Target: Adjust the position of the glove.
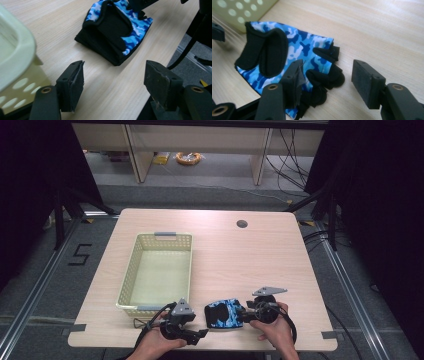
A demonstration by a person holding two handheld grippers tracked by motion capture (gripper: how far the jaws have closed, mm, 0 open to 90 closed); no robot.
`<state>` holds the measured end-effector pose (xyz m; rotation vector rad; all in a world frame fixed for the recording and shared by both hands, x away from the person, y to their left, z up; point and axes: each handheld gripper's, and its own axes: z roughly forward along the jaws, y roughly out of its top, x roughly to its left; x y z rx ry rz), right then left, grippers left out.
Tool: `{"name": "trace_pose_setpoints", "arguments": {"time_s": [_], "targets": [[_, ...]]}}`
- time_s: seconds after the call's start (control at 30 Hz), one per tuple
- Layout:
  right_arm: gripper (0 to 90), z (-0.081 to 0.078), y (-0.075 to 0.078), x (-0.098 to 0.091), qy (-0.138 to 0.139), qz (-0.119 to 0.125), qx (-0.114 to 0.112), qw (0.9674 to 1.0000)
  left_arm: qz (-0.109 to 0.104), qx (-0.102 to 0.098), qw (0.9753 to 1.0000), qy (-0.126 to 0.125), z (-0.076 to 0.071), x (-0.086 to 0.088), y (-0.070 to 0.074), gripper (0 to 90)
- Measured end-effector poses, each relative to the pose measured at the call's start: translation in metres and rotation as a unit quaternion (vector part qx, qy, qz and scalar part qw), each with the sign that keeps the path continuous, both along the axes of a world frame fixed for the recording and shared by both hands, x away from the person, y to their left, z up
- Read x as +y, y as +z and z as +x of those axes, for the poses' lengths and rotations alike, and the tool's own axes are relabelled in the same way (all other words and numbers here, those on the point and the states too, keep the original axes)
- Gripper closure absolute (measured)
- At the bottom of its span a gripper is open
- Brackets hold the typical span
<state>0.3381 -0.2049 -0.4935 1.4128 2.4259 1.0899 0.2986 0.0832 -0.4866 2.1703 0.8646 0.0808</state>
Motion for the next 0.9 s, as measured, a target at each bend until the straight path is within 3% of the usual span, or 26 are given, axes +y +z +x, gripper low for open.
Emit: {"name": "trace_pose_setpoints", "arguments": {"time_s": [0.07,0.1,0.17,0.23,0.27,0.3,0.33,0.37,0.4,0.53,0.6,0.9], "targets": [[43.6,0.003,-0.003,0.004,-0.008,-0.006,0.006,0.9999,0.000,0.002,1.0000,0.003,0.000,0.000,-0.001,31.6],[43.8,0.002,0.000,0.005,-0.007,-0.017,0.032,0.9993,0.000,0.002,1.0000,0.003,0.000,0.000,-0.001,31.6],[43.9,0.004,-0.002,0.007,-0.004,-0.018,0.021,0.9996,-0.007,0.002,0.9999,0.010,0.000,0.000,-0.002,31.7],[46.6,0.008,-0.005,0.010,0.013,-0.034,0.037,0.9987,-0.002,0.003,1.0000,0.005,0.000,0.001,-0.002,31.9],[52.5,0.007,-0.009,0.014,0.014,-0.034,0.005,0.9993,-0.002,0.004,1.0000,0.008,-0.001,0.001,-0.002,31.9],[52.5,0.007,-0.009,0.014,0.014,-0.034,0.005,0.9993,-0.002,0.004,1.0000,0.008,-0.001,0.001,-0.002,31.9],[54.4,0.007,-0.008,0.015,0.035,-0.060,-0.005,0.9976,-0.002,0.004,0.9999,0.010,-0.001,0.001,-0.003,31.9],[56.9,0.007,-0.007,0.017,0.049,-0.071,-0.014,0.9962,-0.008,0.010,0.9999,0.009,-0.002,0.001,-0.003,31.9],[65.4,0.006,-0.008,0.019,0.060,-0.082,-0.027,0.9945,-0.005,0.007,1.0000,0.005,-0.003,0.002,-0.003,31.7],[73.8,0.007,-0.007,0.016,0.073,-0.072,-0.020,0.9945,-0.006,0.009,0.9999,0.006,-0.006,0.004,-0.003,31.7],[76.1,0.005,-0.007,0.016,0.063,-0.057,-0.008,0.9964,-0.012,0.017,0.9997,0.010,-0.006,0.004,-0.005,31.9],[77.5,0.003,-0.010,0.012,0.056,-0.039,-0.012,0.9976,-0.025,0.034,0.9991,0.005,-0.004,-0.001,-0.011,37.3]]}}
